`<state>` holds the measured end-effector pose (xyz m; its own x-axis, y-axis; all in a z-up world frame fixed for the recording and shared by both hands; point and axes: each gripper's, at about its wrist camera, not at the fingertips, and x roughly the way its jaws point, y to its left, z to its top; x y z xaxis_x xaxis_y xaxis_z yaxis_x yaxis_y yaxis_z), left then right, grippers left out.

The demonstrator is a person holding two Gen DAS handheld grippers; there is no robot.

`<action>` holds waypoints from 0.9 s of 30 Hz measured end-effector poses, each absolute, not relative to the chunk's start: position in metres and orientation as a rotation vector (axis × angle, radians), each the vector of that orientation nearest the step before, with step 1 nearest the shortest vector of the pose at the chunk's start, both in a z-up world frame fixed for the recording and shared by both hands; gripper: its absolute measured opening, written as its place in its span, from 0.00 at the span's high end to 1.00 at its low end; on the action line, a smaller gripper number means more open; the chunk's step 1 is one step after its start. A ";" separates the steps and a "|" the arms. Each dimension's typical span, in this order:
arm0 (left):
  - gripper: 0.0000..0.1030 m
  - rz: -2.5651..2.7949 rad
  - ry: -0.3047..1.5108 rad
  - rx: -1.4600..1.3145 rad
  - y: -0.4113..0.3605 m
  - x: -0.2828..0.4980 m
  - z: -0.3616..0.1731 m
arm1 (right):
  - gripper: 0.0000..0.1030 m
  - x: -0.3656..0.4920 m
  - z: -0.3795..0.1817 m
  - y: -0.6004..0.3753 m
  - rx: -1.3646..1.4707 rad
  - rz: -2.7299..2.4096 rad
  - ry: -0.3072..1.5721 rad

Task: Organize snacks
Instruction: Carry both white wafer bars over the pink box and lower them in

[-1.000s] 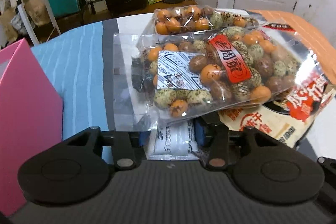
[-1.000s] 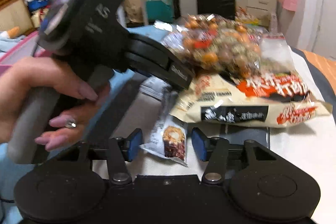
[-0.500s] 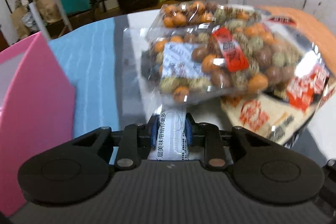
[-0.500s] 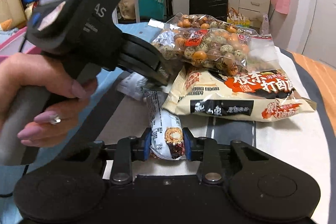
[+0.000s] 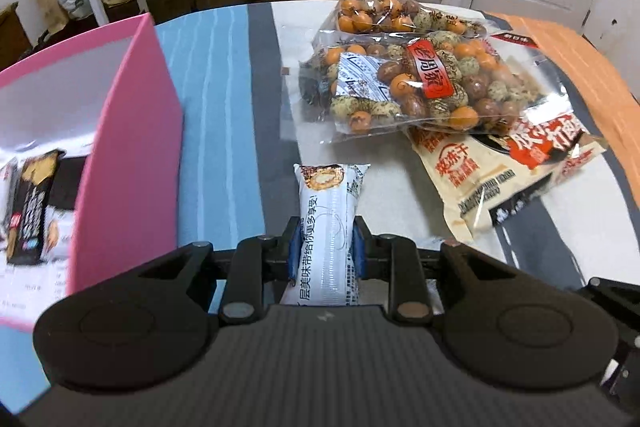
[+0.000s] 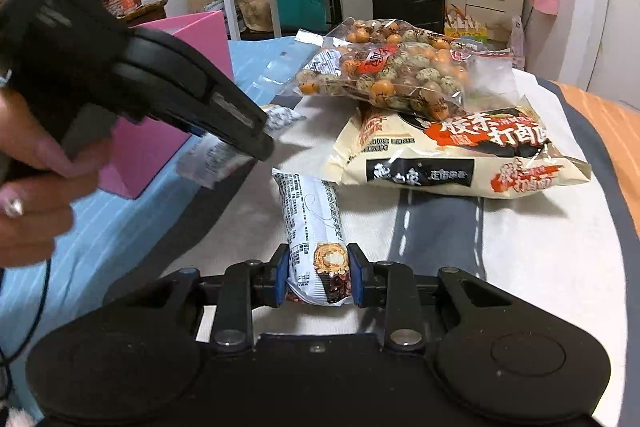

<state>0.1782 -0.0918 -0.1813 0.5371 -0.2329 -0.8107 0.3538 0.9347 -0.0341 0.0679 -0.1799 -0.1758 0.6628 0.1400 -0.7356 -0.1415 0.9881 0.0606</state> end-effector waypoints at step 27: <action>0.77 -0.391 1.036 0.073 0.031 0.085 -0.063 | 0.67 0.066 -0.050 -0.176 0.087 0.485 0.975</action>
